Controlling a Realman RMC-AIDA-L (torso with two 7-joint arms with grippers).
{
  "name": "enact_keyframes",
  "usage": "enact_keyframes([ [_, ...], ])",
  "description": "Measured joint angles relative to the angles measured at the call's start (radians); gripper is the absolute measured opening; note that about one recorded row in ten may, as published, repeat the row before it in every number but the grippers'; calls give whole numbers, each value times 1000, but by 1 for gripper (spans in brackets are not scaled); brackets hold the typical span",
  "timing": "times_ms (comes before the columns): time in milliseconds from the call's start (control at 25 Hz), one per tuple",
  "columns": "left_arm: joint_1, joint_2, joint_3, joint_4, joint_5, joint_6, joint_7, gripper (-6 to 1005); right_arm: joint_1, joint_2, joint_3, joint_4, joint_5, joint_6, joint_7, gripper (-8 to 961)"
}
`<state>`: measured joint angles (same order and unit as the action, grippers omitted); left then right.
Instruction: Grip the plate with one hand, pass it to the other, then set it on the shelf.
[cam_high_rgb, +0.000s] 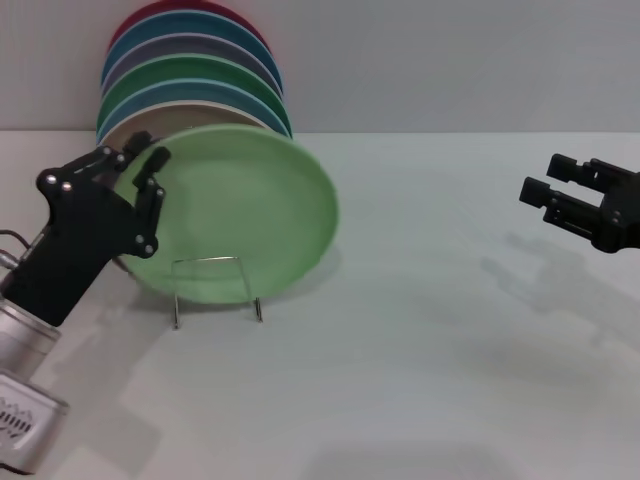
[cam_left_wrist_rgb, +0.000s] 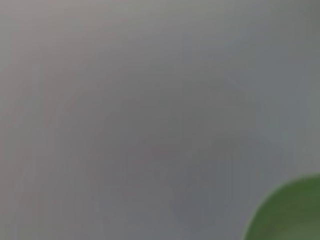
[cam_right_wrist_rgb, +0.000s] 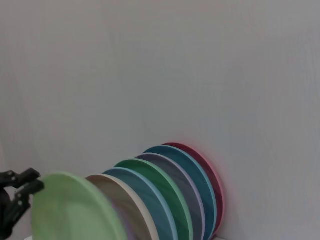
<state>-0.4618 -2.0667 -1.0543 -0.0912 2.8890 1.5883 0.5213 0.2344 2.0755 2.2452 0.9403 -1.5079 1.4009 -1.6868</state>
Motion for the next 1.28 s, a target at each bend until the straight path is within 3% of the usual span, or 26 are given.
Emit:
enact_keyframes([
  [280,5,-2,-5,-20,-4,-32,10,193,-6,0,0,5,3,2,0,604],
  [480,66,-1,-30,-79,-7,-3,56,362,-11,1,10,4,4,11,-1,604],
  [640,138,-3,-113,-169,-7,9,47,475,-19,4,21,0,6,12,-24,604],
  [680,167,-5,-173,-202,-9,21,-20,501,-20,4,22,-1,6,9,-31,604],
  [760,176,-6,-211,-204,-20,40,-119,527,-21,6,28,-19,11,-4,-81,604],
  [880,179,-5,-266,-179,-71,55,-394,527,-25,12,51,-129,105,-17,-288,604],
  [1040,151,-6,-292,-109,-156,9,-617,527,-30,14,52,-401,415,4,-754,604],
  [1160,146,-10,-288,-94,-172,-12,-624,527,-17,17,35,-578,630,41,-1023,604],
  [1280,158,-12,-285,-93,-171,-21,-614,527,-8,17,26,-628,704,43,-1118,604],
])
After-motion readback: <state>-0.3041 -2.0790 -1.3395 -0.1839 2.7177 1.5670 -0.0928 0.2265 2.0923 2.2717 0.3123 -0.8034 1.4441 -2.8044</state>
